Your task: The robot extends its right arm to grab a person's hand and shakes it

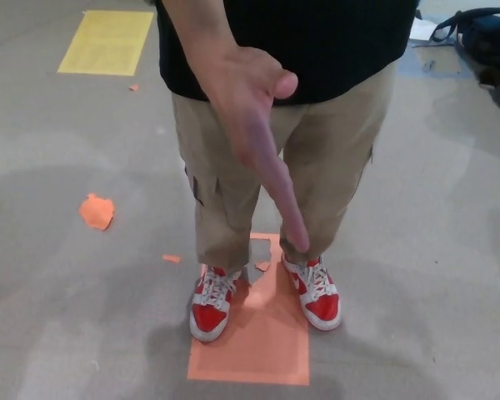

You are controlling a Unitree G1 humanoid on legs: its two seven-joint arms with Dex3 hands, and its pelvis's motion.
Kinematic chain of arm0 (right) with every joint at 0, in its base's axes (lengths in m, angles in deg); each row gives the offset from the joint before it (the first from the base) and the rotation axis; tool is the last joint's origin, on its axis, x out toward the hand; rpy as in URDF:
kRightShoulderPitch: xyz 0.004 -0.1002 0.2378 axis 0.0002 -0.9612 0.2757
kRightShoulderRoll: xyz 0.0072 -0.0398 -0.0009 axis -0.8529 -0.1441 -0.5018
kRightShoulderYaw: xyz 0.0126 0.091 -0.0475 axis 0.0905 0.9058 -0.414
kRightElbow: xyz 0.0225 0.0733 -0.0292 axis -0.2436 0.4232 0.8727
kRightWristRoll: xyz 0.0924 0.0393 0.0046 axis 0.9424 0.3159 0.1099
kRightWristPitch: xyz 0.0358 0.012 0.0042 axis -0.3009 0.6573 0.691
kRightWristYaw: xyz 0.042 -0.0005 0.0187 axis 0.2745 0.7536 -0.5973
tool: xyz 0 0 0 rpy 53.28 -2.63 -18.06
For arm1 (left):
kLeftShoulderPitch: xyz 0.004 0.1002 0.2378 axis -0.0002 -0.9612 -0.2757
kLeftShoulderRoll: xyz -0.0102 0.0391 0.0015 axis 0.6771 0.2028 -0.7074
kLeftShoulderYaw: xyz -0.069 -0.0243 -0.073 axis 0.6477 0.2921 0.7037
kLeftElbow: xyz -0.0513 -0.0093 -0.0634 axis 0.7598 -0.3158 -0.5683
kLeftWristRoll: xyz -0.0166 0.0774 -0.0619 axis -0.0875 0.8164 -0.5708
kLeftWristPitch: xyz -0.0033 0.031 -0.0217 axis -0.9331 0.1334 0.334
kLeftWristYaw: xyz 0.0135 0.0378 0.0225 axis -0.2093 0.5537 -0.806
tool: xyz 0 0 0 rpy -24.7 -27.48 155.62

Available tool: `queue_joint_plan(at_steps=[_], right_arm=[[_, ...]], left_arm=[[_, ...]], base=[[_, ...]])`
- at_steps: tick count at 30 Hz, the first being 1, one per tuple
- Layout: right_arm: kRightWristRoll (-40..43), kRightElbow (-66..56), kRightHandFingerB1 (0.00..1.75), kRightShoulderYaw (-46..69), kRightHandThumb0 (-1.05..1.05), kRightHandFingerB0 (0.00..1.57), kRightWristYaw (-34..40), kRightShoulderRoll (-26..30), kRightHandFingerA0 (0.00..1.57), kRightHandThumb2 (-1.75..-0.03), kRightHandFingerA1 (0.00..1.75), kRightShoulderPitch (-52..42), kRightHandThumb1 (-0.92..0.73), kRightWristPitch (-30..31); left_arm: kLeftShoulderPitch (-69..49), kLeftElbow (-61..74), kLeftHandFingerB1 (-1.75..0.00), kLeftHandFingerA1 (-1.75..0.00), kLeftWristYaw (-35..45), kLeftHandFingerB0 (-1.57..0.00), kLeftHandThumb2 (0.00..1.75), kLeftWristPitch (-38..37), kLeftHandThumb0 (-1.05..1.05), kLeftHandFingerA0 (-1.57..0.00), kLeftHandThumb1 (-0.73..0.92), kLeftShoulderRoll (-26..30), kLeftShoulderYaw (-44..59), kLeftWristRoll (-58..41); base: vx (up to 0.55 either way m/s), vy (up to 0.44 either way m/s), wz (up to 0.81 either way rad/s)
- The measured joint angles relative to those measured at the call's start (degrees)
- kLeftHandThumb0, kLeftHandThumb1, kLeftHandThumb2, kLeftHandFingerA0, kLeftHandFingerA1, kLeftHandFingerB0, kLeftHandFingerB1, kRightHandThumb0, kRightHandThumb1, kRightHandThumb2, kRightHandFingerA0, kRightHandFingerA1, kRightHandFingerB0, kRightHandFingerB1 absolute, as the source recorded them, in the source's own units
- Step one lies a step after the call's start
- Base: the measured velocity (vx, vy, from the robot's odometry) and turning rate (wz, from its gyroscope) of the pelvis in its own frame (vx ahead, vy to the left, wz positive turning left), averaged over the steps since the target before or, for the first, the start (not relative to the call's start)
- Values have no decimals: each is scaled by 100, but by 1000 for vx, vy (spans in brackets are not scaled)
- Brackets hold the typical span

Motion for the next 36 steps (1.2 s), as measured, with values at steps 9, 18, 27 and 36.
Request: queue_joint_plan(at_steps=[9, 18, 27, 36], right_arm=[[142, -67, 11, 555, -81, 0, 518, -76, 0, -103, 17, -38, -73, -203], [348, -926, 14, 1164, -81, 2, 1180, -402, 3, -103, 23, -19, -75, -1059], [255, -3332, 6, 1125, -92, 0, 1343, -522, 0, -115, 8, -343, -85, -1243], [99, -5409, 7, 982, -95, 0, 1278, -724, 0, -120, 8, -720, -88, -1138]], left_arm=[[-21, -156, -47, -47, 116, 0, 111, -157, -34, 0, 58, 10, -4, -10], [-21, -168, -46, -46, 204, 0, 109, -164, -34, 0, 56, 8, 51, -32], [-9, -166, -29, -31, 205, -19, 67, -164, -61, -25, 89, 2, 52, -34], [16, -166, -29, -30, 204, -18, 67, -163, -66, -24, 89, -3, 50, -33]], base=[[0, 0, 0], [0, 0, 0], [0, 0, 0], [0, 0, 0]])
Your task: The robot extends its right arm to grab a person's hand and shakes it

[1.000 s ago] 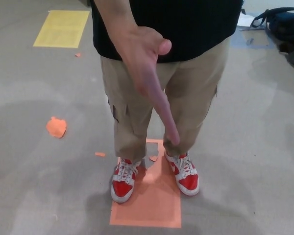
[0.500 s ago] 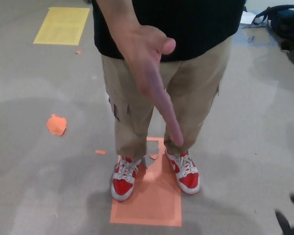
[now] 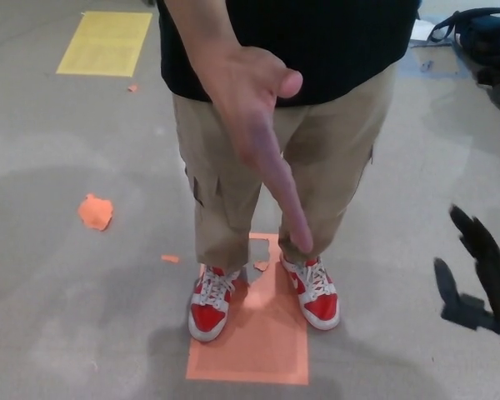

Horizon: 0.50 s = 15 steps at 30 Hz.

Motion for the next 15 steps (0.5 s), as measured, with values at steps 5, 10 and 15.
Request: queue_joint_plan(at_steps=[5, 10, 15], right_arm=[[-119, -1106, 14, -200, -91, 0, -65, -132, 0, -119, 14, -149, -83, 124], [-282, -2244, 7, -483, -98, 0, -191, -261, 0, -122, 8, -231, -88, 315], [-456, -3284, 13, -776, -94, 0, -347, -326, 0, -120, 15, -255, -85, 540]], left_arm=[[7, 2, -29, -30, 0, -18, 66, -1, -65, -22, 87, -1, 0, -1], [10, 4, -28, -29, 1, -18, 67, 0, -65, -20, 88, -1, 1, -2], [10, 4, -46, -47, 2, 0, 110, 0, -34, 0, 57, -1, 2, -2]], base=[[0, 0, 0], [0, 0, 0], [0, 0, 0]])
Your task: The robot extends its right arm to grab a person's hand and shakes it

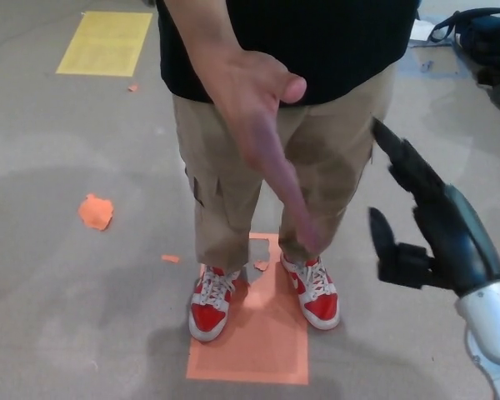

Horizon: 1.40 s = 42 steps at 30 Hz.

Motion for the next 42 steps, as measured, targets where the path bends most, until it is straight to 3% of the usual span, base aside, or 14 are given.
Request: queue_joint_plan(at_steps=[4, 5, 11, 17, 18, 20, 21, 42], right_arm=[[-195, -875, 16, -275, -90, 0, -186, -59, 0, -119, 18, -3, -82, 242], [-263, -1157, 14, -368, -93, 0, -261, -62, 0, -120, 15, -4, -85, 339], [-614, -2115, 14, -771, -92, 0, -715, -49, 0, -120, 16, 35, -84, 906], [-818, -2189, 15, -984, -90, 0, -1133, -41, 0, -119, 17, 290, -81, 1483], [-836, -2168, 7, -997, -91, 0, -1172, -41, 0, -94, 8, 331, -76, 1542], [-870, -2001, 7, -1042, -91, 0, -1307, -44, 0, -94, 8, 528, -76, 1741], [-875, -1942, 14, -1054, -94, 0, -1348, -44, 0, -118, 16, 583, -84, 1803], [-973, 685, 10, -977, -95, 0, -1550, -229, 0, -114, 15, 2388, -80, 3031]], left_arm=[[2, 0, -46, -47, 2, 0, 111, 0, -34, 0, 57, 0, 12, -3], [2, -1, -28, -30, 3, -19, 67, 0, -66, -23, 88, 0, 21, -5], [2, -4, -30, -31, 2, -22, 67, -4, -71, -28, 91, 1, 53, -10], [1, -11, -30, -31, 2, -24, 69, -19, -70, -28, 92, 1, 58, -10], [1, -12, -31, -32, 2, -25, 68, -23, -68, -29, 92, 1, 58, -10], [0, -12, -31, -32, 1, -25, 68, -46, -68, -29, 92, 1, 60, -10], [0, -11, -30, -32, 1, -23, 69, -56, -69, -29, 92, 1, 61, -10], [-5, -40, -31, -32, -5, -24, 69, -152, -69, -29, 92, 48, 129, -3]], base=[[0, 0, 0], [0, 0, 0], [0, 0, 0], [0, 0, 0], [0, 0, 0], [0, 0, 0], [0, 0, 0], [0, 0, 0]])
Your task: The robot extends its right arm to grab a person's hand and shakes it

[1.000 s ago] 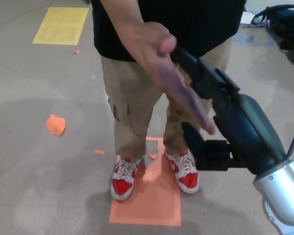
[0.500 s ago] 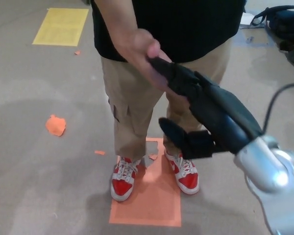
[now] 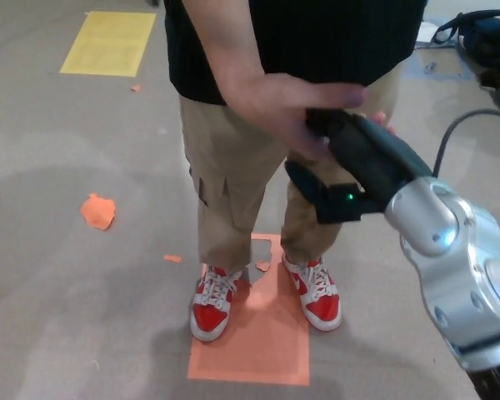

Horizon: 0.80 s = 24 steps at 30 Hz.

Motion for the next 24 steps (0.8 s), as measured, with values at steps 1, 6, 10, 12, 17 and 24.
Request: queue_joint_plan(at_steps=[1, 6, 10, 12, 17, 24], right_arm=[[-8, 29, 10, -8, -95, 0, 9, -31, 0, -114, 15, 61, -80, 38], [-49, 125, 9, -63, -97, 0, 51, -141, 0, -114, 13, 227, -79, 214], [-77, 253, 9, -117, -97, 0, 75, -218, 0, -113, 12, 282, -78, 314], [-93, 378, 8, -148, -98, 0, 118, -276, 0, -114, 13, 321, -79, 343], [-143, 923, 10, -308, -93, 0, 264, -342, 0, -113, 19, 532, -75, 304], [-168, 1987, 19, -424, -70, 2, 506, -463, 40, -63, 42, 1091, -74, 139]], left_arm=[[0, -1, -31, -32, 0, -24, 69, -1, -69, -29, 92, 0, 5, -1], [-5, -1, -31, -32, 1, -24, 69, -9, -68, -29, 92, 7, 12, -1], [-7, -2, -30, -32, 3, -22, 69, -34, -69, -28, 92, 14, 9, 0], [-7, -4, -31, -32, 4, -26, 68, -36, -68, -31, 92, 15, 8, 0], [-13, -6, -32, -33, 3, -26, 69, -37, -68, -33, 92, 15, 16, -1], [-39, -7, -30, -32, 2, -24, 69, -82, -67, -29, 92, 22, -46, 22]], base=[[0, 0, 0], [0, 0, 0], [0, 0, 0], [0, 0, 0], [0, 0, 0], [0, 0, 0]])
